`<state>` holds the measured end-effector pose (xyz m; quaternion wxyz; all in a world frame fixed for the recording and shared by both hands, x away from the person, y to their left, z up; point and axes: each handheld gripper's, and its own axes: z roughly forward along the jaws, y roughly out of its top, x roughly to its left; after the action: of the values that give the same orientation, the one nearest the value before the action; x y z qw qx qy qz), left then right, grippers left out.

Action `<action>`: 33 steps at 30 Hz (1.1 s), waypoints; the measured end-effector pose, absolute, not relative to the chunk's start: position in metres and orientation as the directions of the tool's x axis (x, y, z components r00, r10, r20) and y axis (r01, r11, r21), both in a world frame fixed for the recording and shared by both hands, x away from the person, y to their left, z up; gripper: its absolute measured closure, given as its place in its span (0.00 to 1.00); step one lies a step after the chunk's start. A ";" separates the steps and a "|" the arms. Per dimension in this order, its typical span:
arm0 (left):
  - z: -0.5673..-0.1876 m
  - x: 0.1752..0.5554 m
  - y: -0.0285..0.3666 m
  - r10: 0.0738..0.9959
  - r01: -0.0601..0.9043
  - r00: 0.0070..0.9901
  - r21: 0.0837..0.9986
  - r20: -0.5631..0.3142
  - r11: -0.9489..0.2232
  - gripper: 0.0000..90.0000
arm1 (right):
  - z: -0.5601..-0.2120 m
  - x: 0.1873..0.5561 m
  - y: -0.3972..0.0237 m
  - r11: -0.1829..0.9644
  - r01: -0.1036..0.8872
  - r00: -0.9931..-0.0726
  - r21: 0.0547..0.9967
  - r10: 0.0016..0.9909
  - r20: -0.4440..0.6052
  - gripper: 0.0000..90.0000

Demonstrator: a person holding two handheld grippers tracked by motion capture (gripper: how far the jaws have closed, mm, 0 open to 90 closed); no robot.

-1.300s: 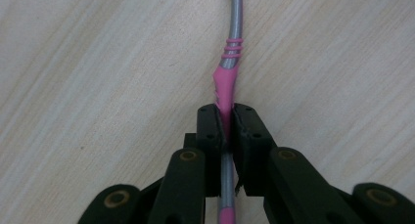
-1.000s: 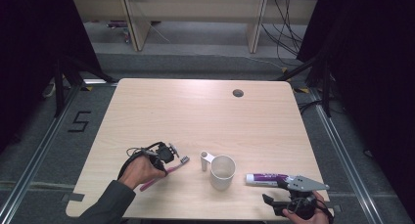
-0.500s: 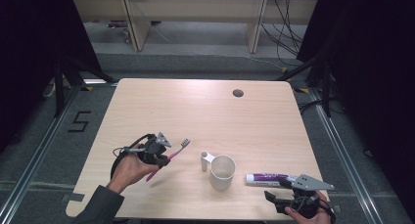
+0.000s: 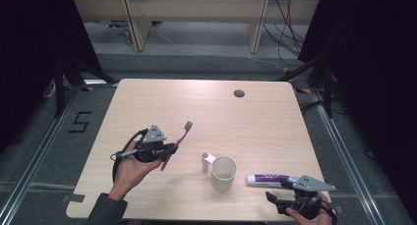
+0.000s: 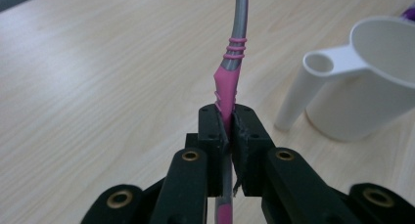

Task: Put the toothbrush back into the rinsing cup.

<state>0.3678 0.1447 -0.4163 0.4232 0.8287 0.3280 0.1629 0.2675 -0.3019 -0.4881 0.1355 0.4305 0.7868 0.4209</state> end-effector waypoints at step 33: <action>-0.412 0.369 0.112 0.709 0.255 0.702 0.953 -0.066 -0.163 0.92 | -0.488 0.269 -0.304 0.291 0.537 -0.607 0.791 0.785 0.123 0.29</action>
<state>0.3685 0.1118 -0.4116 0.5576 0.7349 0.3278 0.2037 0.2693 -0.3043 -0.4884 0.1462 0.4185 0.7901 0.4234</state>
